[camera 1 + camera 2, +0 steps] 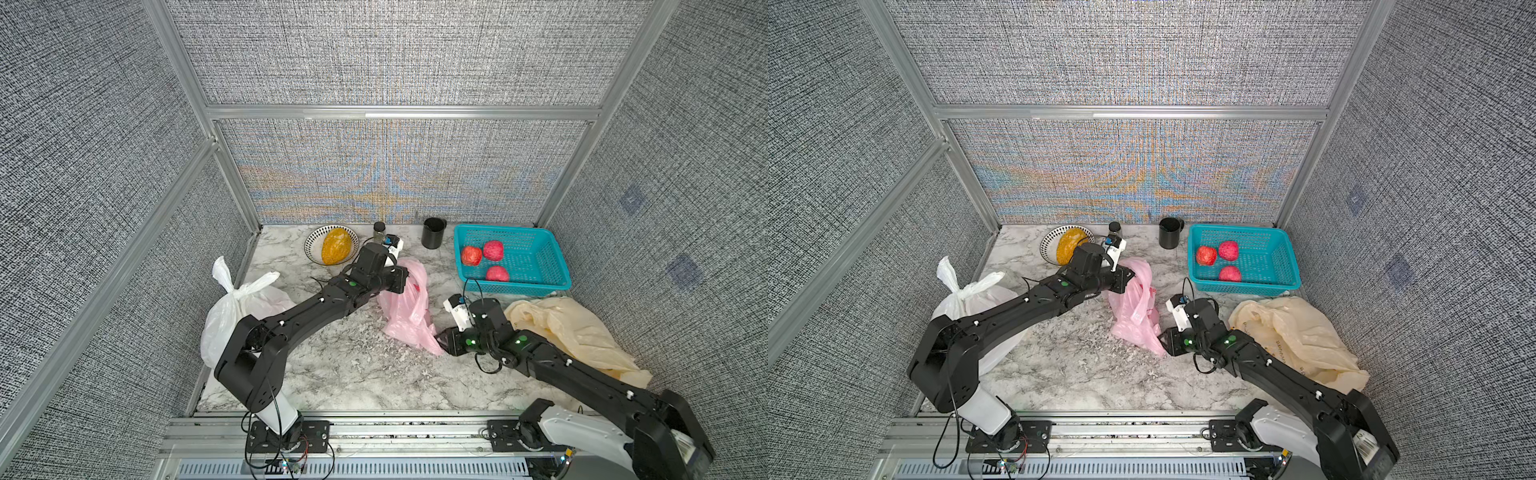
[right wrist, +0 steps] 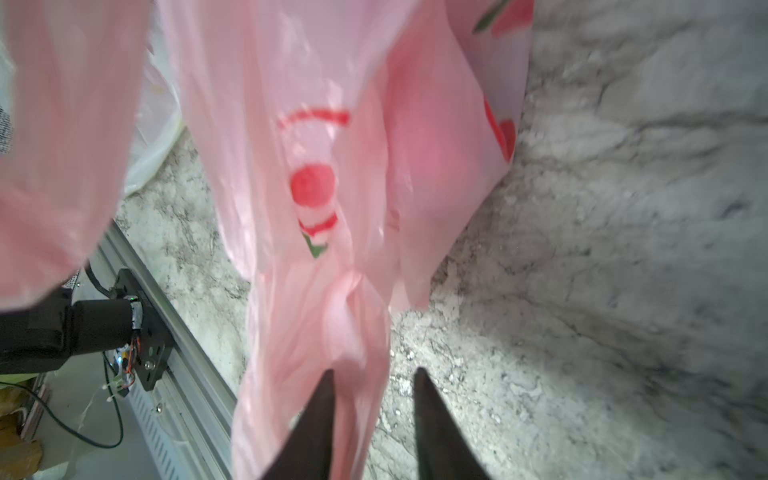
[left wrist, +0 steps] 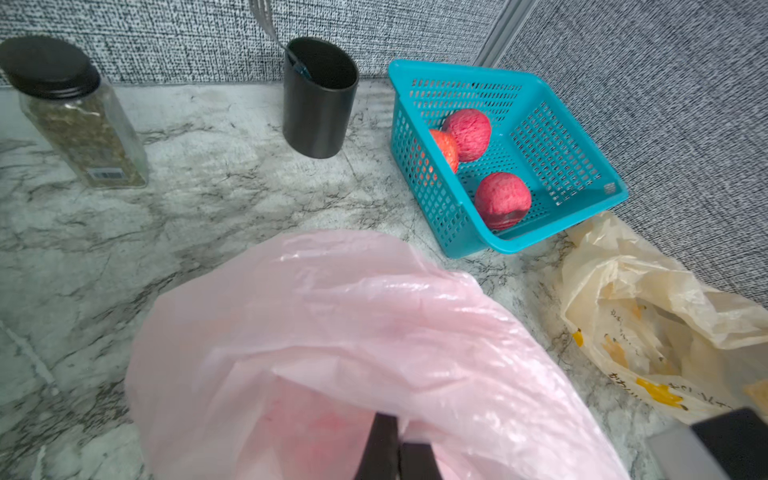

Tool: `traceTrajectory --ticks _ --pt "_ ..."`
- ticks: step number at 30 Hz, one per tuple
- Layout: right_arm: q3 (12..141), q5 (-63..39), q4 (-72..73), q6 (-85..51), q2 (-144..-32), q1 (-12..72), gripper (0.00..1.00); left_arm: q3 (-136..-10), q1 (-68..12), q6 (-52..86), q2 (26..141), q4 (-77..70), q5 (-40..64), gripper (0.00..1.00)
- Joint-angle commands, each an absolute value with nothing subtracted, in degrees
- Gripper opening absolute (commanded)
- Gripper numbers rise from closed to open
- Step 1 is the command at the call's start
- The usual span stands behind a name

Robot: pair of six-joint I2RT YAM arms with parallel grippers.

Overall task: Untie the knot of a plastic bag & take out the apple
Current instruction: Untie the plastic bag at the center of the board, then adjust the plastic bag at the center of the board.

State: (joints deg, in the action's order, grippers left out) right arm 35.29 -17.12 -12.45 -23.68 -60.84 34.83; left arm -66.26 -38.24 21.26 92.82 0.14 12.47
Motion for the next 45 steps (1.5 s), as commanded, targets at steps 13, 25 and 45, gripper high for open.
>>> traceTrajectory --ticks 13,25,45 --pt "46.87 -22.08 -6.84 -11.71 -70.4 21.45 0.62 -64.56 -38.5 17.77 91.77 -5.12 26.17 0.11" --pt "49.3 -34.14 3.9 -12.94 -80.56 24.12 0.68 -63.53 -39.02 17.84 91.21 -3.18 26.37 0.18" --pt "51.24 -28.21 5.02 -15.03 -85.93 27.31 0.0 -63.14 -39.66 16.75 87.75 6.9 20.54 0.66"
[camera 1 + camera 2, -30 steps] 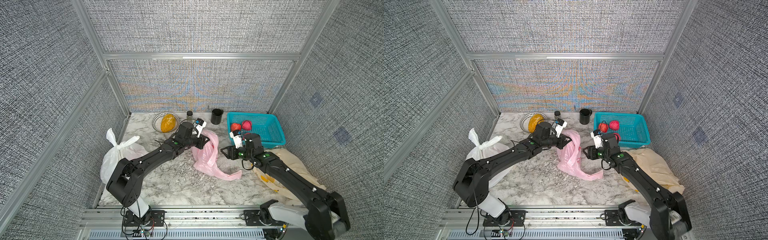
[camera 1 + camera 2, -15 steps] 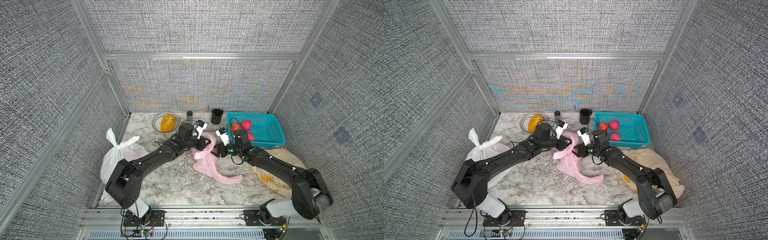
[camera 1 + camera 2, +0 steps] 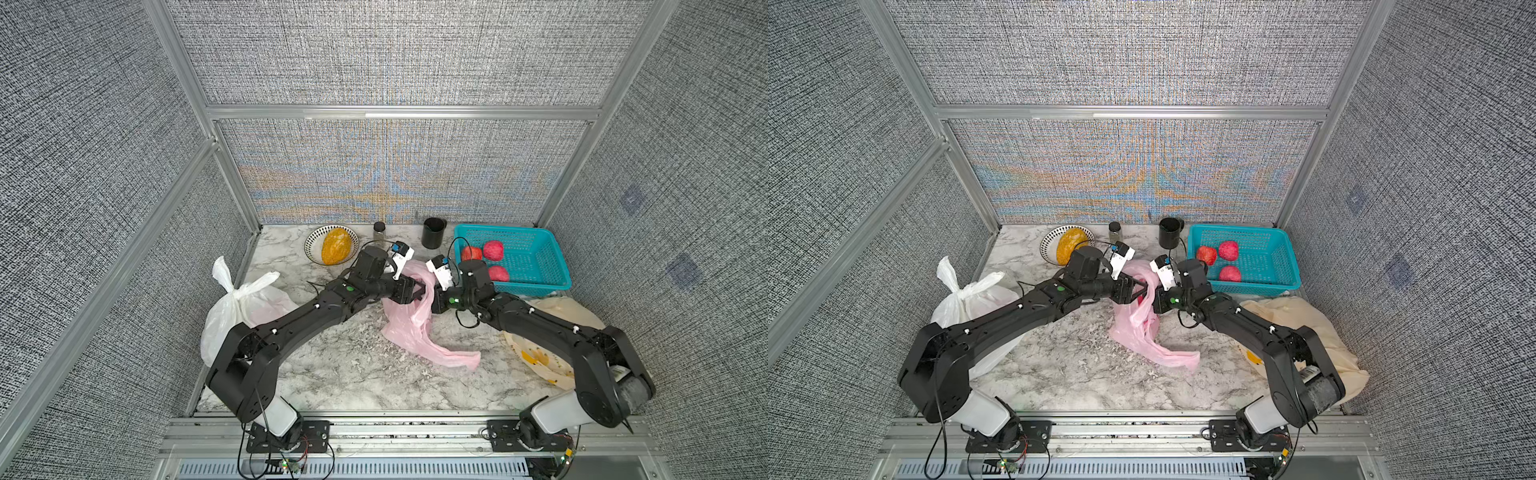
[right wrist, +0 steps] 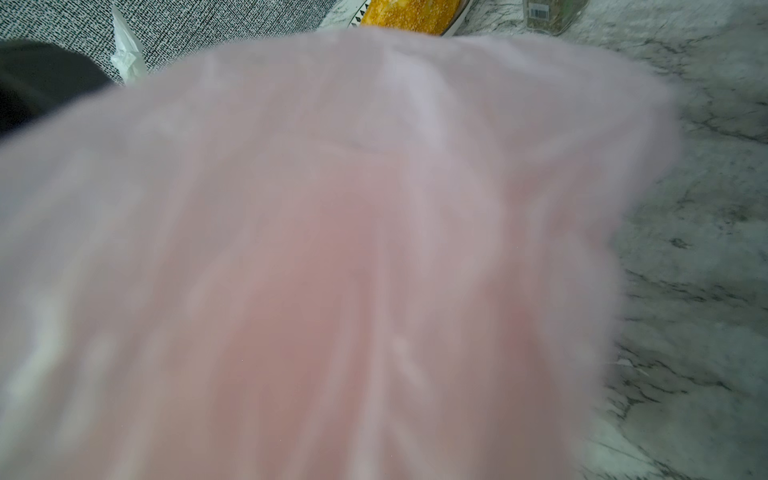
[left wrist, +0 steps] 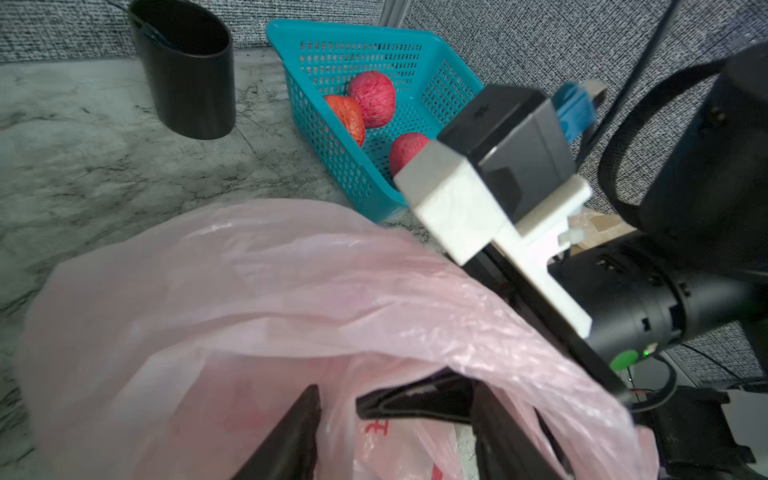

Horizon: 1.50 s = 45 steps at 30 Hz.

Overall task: Untie the knot of a plastic bag & take out the apple
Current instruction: Adjust the plastic bag at the center of the board.

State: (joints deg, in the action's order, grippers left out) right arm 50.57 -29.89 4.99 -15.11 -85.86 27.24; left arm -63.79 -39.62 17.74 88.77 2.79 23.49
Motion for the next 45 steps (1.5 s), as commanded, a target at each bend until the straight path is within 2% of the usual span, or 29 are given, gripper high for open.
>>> traceTrajectory --ticks 1,4,6,15,21,25,28,29,31,37,45 --pt "51.25 -28.29 4.97 -15.12 -86.0 27.25 0.0 -62.36 -39.71 16.94 87.02 7.31 19.74 0.72" --pt "51.27 -28.28 5.07 -15.46 -85.98 27.34 0.0 -61.21 -39.73 17.33 85.87 8.73 17.99 0.85" --pt "51.34 -28.21 5.18 -15.79 -86.04 27.42 0.0 -61.33 -40.03 17.24 86.21 9.67 17.48 1.0" --pt "52.47 -27.02 3.41 -15.14 -85.96 28.94 0.0 -61.88 -41.48 18.09 87.69 11.55 8.4 1.0" --pt "51.86 -23.01 0.05 -14.51 -84.53 30.06 0.0 -64.68 -41.48 20.33 90.88 12.12 -2.75 1.0" --pt "50.12 -18.82 -3.04 -14.74 -82.78 29.98 0.0 -68.33 -41.05 20.48 95.03 15.29 -8.85 0.81" --pt "48.94 -14.71 -5.61 -16.68 -81.78 29.05 0.0 -69.68 -39.99 21.34 97.81 18.39 -12.46 0.52" --pt "48.49 -13.11 -6.79 -17.6 -81.38 28.45 0.0 -68.96 -39.4 21.91 97.64 18.62 -12.63 0.45" --pt "47.33 -11.01 -8.73 -19.25 -80.2 26.83 0.0 -66.93 -38.3 22.78 95.94 19.15 -13.03 0.37" --pt "42.15 -7.89 -12.17 -21.02 -74.59 21.82 0.0 -58.79 -35.2 24.1 84.97 22.97 -16.26 0.36" --pt "41.67 -7.5 -13.42 -18.6 -74.22 16.89 0.0 -51.28 -30.96 27.96 73.97 26.5 -14.85 0.36"
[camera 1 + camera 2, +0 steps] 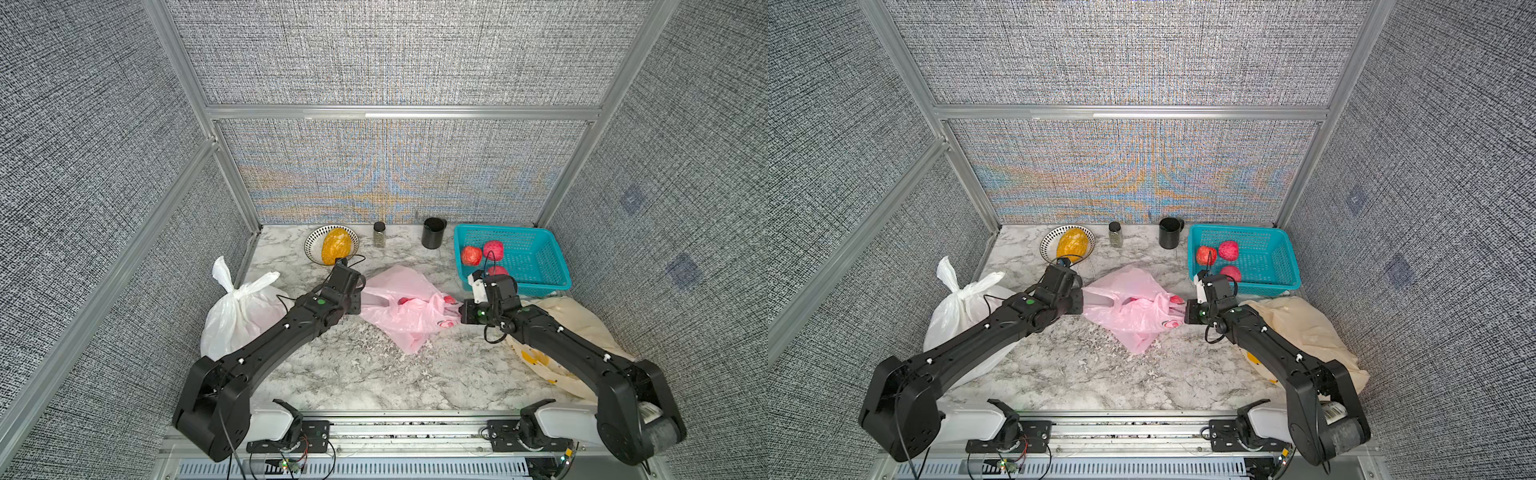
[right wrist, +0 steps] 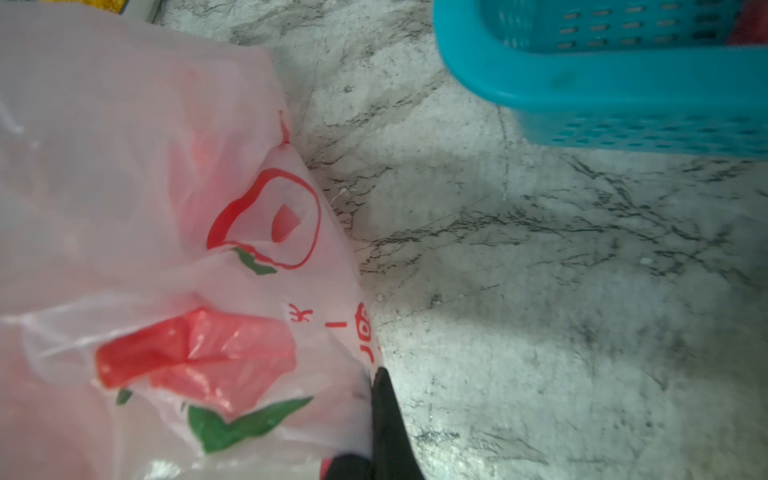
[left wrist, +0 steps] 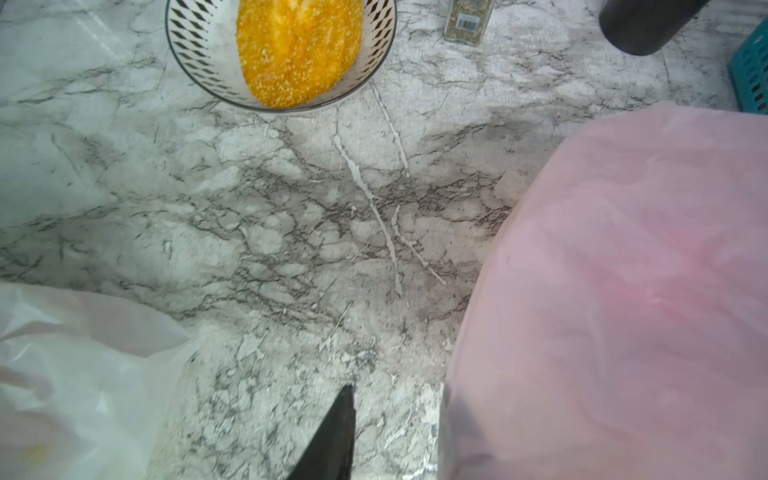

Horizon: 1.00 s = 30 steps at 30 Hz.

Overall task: Untie the knot of a plastic bag & take out the apple
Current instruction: Adjust the plastic bag at the center of the board.

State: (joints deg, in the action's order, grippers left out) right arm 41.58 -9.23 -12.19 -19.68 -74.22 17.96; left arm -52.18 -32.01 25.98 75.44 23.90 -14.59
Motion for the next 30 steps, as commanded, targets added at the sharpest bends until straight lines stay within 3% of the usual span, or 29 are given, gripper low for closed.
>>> traceTrajectory --ticks 1,13,30 --pt "41.92 -7.55 -13.34 -18.24 -74.51 16.25 0.0 -50.96 -30.65 28.19 73.53 27.03 -14.47 0.36" --pt "45.45 -10.02 -9.88 -15.29 -81.64 12.22 0.0 -45.12 -26.83 32.5 67.46 27.11 -11.37 0.36" --pt "43.07 -10.94 -4.63 -16.57 -86.54 12.22 0.0 -36.6 -24.41 35.75 69.94 16.07 -4.97 0.4"
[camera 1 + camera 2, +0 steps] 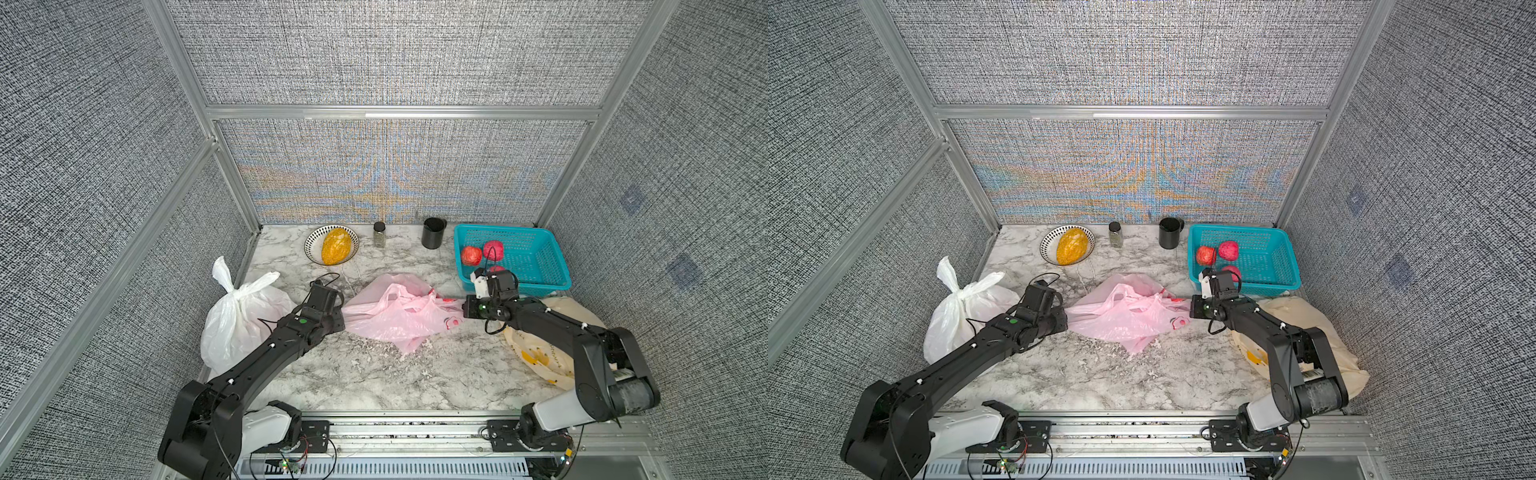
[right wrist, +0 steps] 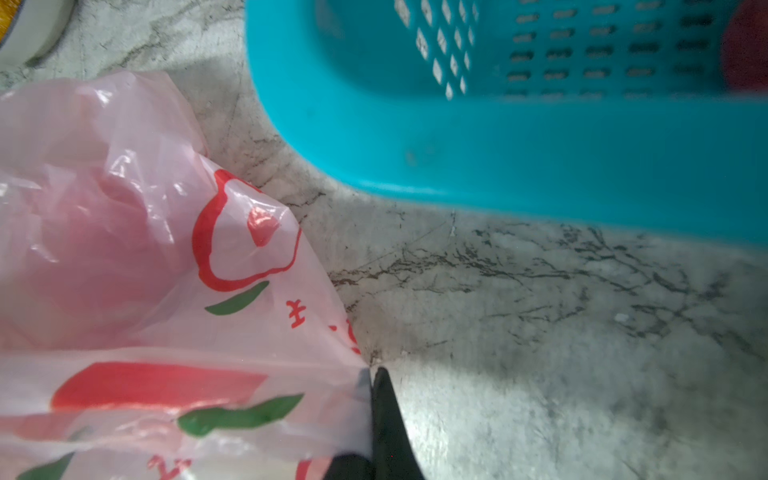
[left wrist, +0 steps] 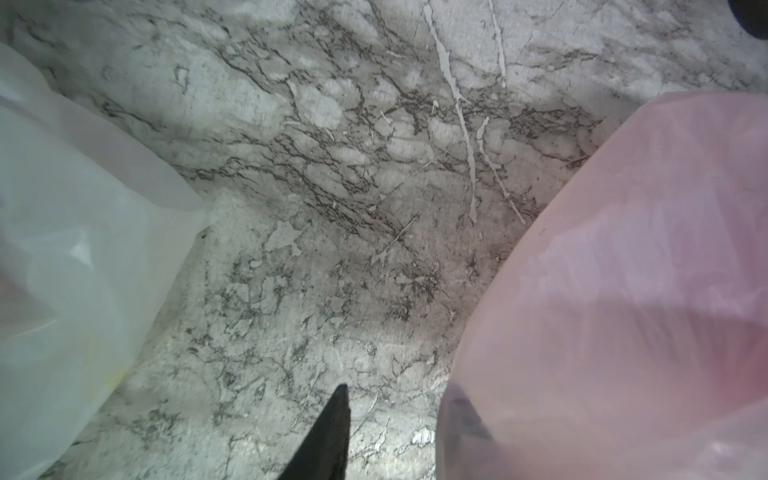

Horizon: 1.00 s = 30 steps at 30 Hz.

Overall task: Untie the knot of a plastic bag & take out the apple
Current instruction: Adjust the plastic bag at the center of the board.

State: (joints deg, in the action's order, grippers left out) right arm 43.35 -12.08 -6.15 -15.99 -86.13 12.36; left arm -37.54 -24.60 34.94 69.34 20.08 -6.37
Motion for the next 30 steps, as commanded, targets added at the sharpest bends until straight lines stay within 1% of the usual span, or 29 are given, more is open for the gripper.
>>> traceTrajectory --ticks 1,7,15,23,27,29,30 --pt "42.98 -10.99 -4.36 -16.7 -86.68 12.22 0.0 -36.08 -24.48 35.77 70.65 14.97 -4.23 0.4" --pt "41.52 -11.49 -2.53 -17.23 -88.26 12.22 0.0 -34.2 -24.54 36.32 75.4 8.96 -1.61 0.4" --pt "38.55 -10.11 0.53 -17.67 -89.99 12.16 0.0 -34.02 -24.52 36.26 78.93 7.23 -3.0 0.4" --pt "37.13 -10.29 2.46 -17.84 -91.99 12.09 0.0 -31.23 -24.54 37.31 83.02 2.08 -1.76 0.41" --pt "37.54 -10.8 1.9 -17.59 -91.14 12.0 0.0 -30.74 -24.62 36.58 82.46 0.01 -0.42 0.46" --pt "37.65 -11.07 1.43 -17.67 -89.85 12.18 0.0 -31.01 -25.07 35.65 80.15 0.53 -0.61 0.52" --pt "37.8 -11.3 1.17 -17.58 -89.24 12.18 0.02 -31.24 -25.34 35.13 78.92 1.23 -0.91 0.56"
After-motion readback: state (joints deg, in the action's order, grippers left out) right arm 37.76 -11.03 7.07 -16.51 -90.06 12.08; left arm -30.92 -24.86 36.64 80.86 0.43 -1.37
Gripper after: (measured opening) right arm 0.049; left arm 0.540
